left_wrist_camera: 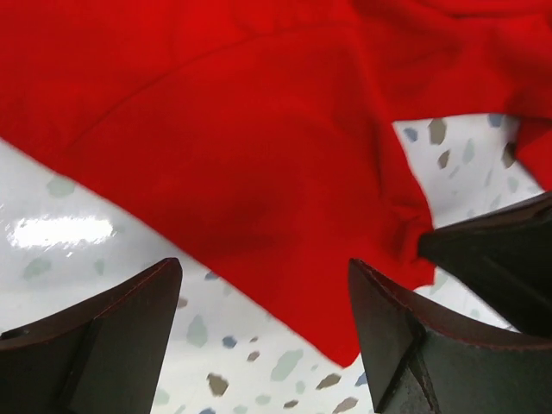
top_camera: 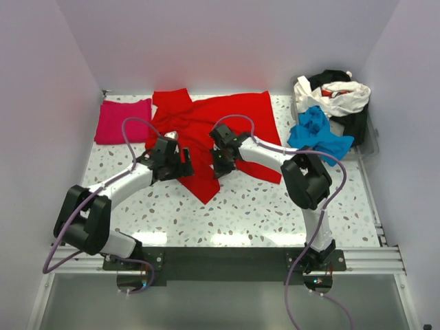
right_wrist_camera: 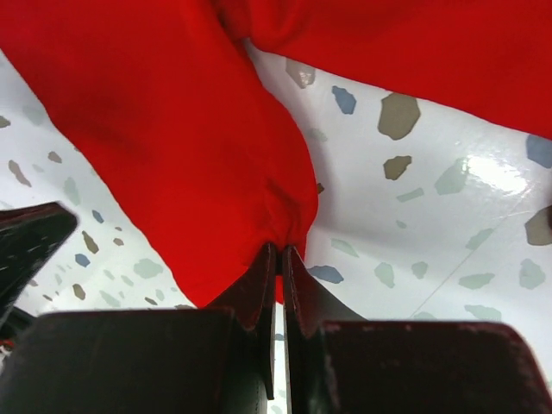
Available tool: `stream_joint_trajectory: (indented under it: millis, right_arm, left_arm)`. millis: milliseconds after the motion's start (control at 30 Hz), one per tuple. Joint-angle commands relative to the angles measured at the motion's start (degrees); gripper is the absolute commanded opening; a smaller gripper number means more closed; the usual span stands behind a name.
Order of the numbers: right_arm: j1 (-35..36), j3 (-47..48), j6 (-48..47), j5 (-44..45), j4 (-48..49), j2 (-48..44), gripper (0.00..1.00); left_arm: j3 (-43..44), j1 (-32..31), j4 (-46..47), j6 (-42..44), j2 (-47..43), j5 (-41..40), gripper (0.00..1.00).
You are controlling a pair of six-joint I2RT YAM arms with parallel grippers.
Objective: Fold and stack the t-shirts
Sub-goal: Flatten the tshirt out
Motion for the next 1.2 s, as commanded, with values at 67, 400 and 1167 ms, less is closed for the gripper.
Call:
stream_joint_trajectory:
  millis: [67,400,1167]
  right_arm:
    - [0.12,0.28,1.42,-4.20,1.83,-2.38,0.00]
    - [-0.23,1.86,0.62,-1.83,-0.72,-3.25,0.00]
    - [-2.69,-3.67,0.36,0.63,-2.56,-7.21,0.15]
  left_arm:
    - [3.22,-0.22,8.05,-2.80,4.37,2.99,0.83]
    - [-1.52,-0.13,8.67,-3.25,7.89,1.33,0.83]
    - [-4.34,4.79,-0.47,8.35,3.85,-4.13,0.83]
